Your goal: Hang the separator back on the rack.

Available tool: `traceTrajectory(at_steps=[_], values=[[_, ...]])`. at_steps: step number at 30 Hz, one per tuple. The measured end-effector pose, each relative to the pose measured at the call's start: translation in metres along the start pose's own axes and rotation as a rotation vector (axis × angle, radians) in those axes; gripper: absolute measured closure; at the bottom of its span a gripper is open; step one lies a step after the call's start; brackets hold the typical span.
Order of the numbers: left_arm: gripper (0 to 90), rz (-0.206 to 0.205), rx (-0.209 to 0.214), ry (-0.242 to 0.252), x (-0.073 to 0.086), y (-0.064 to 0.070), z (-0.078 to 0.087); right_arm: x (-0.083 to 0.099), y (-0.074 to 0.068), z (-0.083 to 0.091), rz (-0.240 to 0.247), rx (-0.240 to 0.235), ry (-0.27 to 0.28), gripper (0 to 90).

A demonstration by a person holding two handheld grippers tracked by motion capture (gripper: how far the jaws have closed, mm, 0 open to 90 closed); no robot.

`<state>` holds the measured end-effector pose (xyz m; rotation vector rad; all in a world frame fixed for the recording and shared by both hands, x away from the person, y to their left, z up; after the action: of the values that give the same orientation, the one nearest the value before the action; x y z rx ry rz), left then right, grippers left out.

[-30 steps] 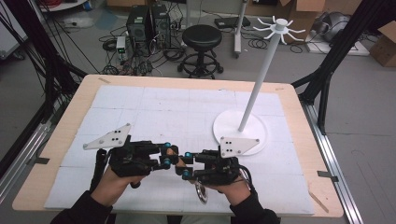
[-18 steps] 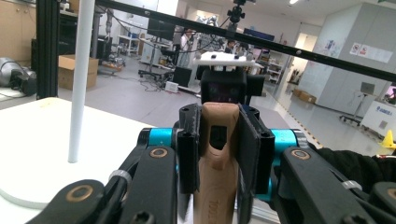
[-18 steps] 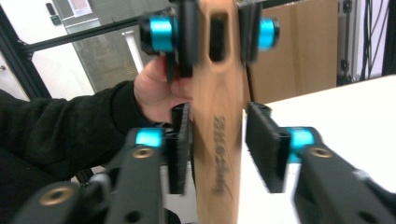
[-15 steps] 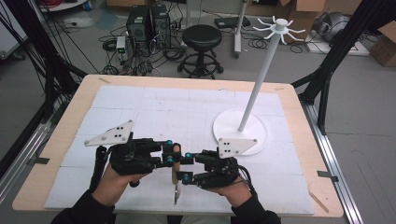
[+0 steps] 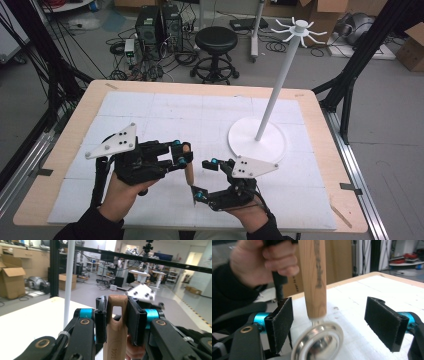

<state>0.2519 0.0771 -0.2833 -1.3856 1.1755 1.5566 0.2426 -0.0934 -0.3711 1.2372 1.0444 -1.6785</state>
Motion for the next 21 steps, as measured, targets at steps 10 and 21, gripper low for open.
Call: traceTrajectory(at_steps=[10, 21], values=[[70.9, -0.026, -0.079, -0.018, 0.002, 0.003, -0.009, 0.0, -0.007, -0.012, 0.025, 0.082, -0.017, 45.7], [70.8, -0.044, -0.132, -0.015, 0.004, 0.006, -0.011, -0.003, -0.008, -0.009, 0.048, 0.141, -0.007, 69.5]])
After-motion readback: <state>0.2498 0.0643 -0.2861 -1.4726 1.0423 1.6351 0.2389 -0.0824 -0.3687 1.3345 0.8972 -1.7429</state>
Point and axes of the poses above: each handheld gripper's, and its own axes: z roughly backward along the jaws, x roughly out of its underside, y roughly to its right, the point moved 5 cm from there along -z, roughly forward along the jaws
